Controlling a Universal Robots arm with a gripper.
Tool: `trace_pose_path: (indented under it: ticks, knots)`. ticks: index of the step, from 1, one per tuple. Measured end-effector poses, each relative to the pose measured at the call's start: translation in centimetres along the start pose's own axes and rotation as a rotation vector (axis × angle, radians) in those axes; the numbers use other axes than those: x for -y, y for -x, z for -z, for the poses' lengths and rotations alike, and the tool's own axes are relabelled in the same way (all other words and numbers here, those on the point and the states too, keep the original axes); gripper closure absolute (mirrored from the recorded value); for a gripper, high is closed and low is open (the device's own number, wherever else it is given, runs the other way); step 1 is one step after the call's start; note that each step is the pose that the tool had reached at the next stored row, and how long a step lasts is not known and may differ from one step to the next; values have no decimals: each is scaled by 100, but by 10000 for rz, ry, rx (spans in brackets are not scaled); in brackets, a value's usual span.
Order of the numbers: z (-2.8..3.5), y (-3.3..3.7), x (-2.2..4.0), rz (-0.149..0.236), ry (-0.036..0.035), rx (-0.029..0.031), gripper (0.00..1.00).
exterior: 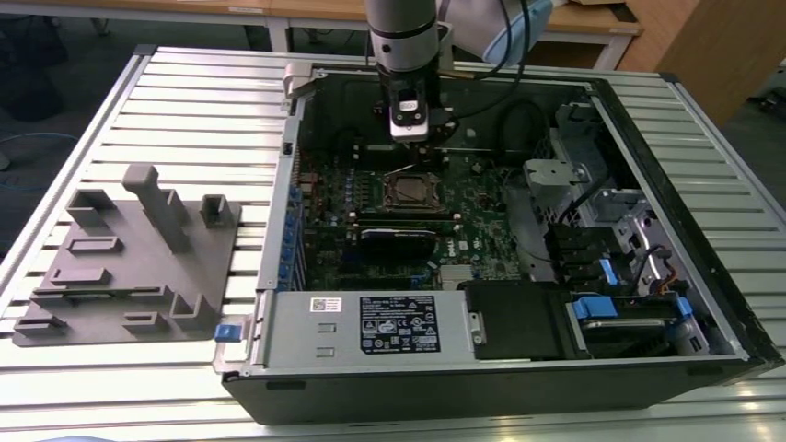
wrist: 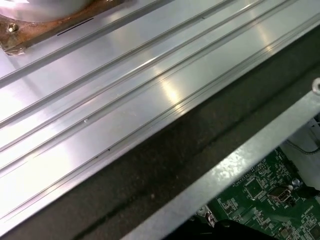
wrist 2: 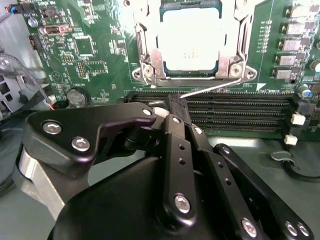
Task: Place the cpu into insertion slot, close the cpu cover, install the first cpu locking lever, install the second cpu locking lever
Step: 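Install the first cpu locking lever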
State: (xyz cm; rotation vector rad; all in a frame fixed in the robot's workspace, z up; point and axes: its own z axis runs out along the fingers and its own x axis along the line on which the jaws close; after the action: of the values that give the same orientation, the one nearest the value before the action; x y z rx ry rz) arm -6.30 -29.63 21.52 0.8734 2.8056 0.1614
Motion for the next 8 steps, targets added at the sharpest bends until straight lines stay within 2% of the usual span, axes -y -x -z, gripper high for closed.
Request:
trace_pose_path:
  ticks: [4, 8]
  knots:
    - [-1, 0, 0, -2, 9, 1, 89]
    - [-19, -11, 11, 4, 63, 82, 89]
